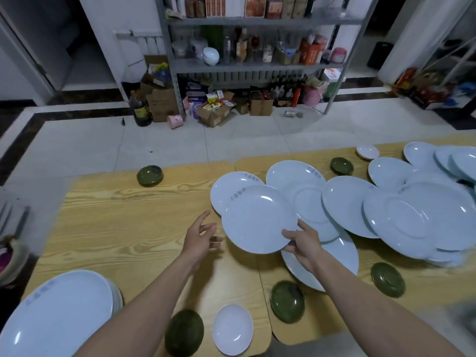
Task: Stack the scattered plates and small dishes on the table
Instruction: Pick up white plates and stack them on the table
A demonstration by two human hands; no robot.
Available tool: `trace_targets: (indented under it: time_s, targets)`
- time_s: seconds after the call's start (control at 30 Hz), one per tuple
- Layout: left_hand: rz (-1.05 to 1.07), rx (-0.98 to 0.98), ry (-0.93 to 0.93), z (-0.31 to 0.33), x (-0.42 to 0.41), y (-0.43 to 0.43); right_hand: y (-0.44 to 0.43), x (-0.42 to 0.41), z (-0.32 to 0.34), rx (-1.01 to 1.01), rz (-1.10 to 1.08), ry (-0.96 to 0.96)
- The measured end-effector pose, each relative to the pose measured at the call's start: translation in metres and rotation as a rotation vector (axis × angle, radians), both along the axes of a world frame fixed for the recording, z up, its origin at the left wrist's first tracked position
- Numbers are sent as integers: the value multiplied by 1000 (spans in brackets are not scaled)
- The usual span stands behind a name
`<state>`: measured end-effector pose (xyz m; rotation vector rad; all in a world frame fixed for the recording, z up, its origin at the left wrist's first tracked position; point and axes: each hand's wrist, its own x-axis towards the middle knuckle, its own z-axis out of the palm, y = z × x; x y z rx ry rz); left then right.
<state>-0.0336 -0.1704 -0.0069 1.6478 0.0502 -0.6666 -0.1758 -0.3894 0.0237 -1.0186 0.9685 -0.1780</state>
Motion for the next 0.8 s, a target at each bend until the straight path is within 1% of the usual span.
trace_targets:
  time_s: [0.1, 0.23, 0.37, 0.57, 0.8]
  targets:
    - [5, 34, -11, -4, 9, -13, -19, 3, 3, 89, -136, -76]
    - [34, 53, 29, -18, 25, -27, -36, 8, 0, 83, -271, -98]
    - [81, 26, 85, -32, 42, -46, -46, 21, -5, 88, -311, -88]
    - [113, 74, 108, -60, 66, -68, -52, 46, -12, 100, -335, -32]
    - [152, 24, 144, -59, 75, -83, -56, 66, -8, 139, -395, -36]
